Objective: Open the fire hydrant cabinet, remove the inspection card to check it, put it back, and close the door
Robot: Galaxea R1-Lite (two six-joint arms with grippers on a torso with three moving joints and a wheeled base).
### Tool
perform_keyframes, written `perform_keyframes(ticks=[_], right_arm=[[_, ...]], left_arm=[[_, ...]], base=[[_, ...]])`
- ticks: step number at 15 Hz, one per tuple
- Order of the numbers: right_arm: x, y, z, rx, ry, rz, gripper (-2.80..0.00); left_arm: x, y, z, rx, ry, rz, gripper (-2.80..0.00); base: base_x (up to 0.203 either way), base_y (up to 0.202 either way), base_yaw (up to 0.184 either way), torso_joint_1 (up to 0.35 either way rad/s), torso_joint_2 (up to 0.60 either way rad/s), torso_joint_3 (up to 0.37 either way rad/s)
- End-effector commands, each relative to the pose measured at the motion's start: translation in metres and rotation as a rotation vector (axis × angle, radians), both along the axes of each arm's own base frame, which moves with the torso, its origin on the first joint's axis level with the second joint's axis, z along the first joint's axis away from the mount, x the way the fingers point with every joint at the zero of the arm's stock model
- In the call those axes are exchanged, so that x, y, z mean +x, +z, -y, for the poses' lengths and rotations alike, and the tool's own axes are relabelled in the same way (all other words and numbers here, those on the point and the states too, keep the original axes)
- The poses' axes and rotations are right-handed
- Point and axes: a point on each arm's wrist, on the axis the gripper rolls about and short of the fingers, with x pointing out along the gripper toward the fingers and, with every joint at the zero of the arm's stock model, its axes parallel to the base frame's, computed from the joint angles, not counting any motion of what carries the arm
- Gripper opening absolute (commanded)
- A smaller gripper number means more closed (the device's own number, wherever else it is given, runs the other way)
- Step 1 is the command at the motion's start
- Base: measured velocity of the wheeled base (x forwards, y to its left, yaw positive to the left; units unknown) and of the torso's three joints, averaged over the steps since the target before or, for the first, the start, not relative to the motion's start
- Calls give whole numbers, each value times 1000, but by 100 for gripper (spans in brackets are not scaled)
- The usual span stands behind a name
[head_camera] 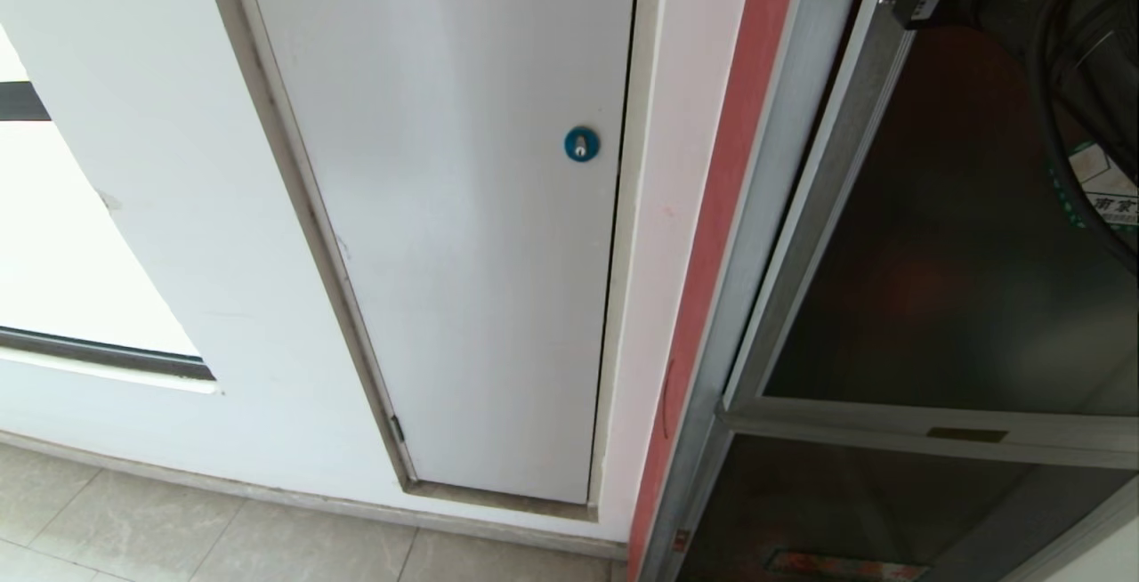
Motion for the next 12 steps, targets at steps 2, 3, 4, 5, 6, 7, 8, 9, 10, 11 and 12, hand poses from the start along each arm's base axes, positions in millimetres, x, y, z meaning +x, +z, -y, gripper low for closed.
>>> perform_keyframes(ticks=[2,3,4,5,6,7,8,9,10,11,12], right_arm=[[-12,2,6,2,-3,1,-280],[-13,-1,7,-3,-1,-11,-280],[-13,-3,7,-5,-1,-18,-280],[-13,-6,7,-9,-1,-26,-280],[-13,-9,7,-14,-1,-36,-280],[-14,-10,7,-14,-1,-38,-280],[-13,-11,7,-16,-1,-41,-280],[-13,-11,7,-16,-1,-41,-280],[-14,-10,7,-16,-1,-41,-280],[-15,-10,7,-15,-1,-40,-280],[-15,-10,8,-15,-1,-40,-280]], left_arm=[[0,0,0,-2,0,1,-280],[0,0,0,-2,0,0,-280],[0,0,0,-1,0,0,-280],[0,0,0,-1,0,0,-280],[0,0,0,0,0,1,-280],[0,0,0,0,0,1,-280],[0,0,0,0,0,1,-280],[0,0,0,-1,0,0,-280],[0,0,0,-1,0,0,-280],[0,0,0,-2,0,1,-280],[0,0,0,0,0,-1,-280]], base=[[0,0,0,0,0,0],[0,0,0,0,0,0],[0,0,0,0,0,0],[0,0,0,0,0,0],[0,0,0,0,0,0],[0,0,0,0,0,0],[0,0,0,0,0,0],[0,0,0,0,0,0],[0,0,0,0,0,0],[0,0,0,0,0,0],[0,0,0,0,0,0]])
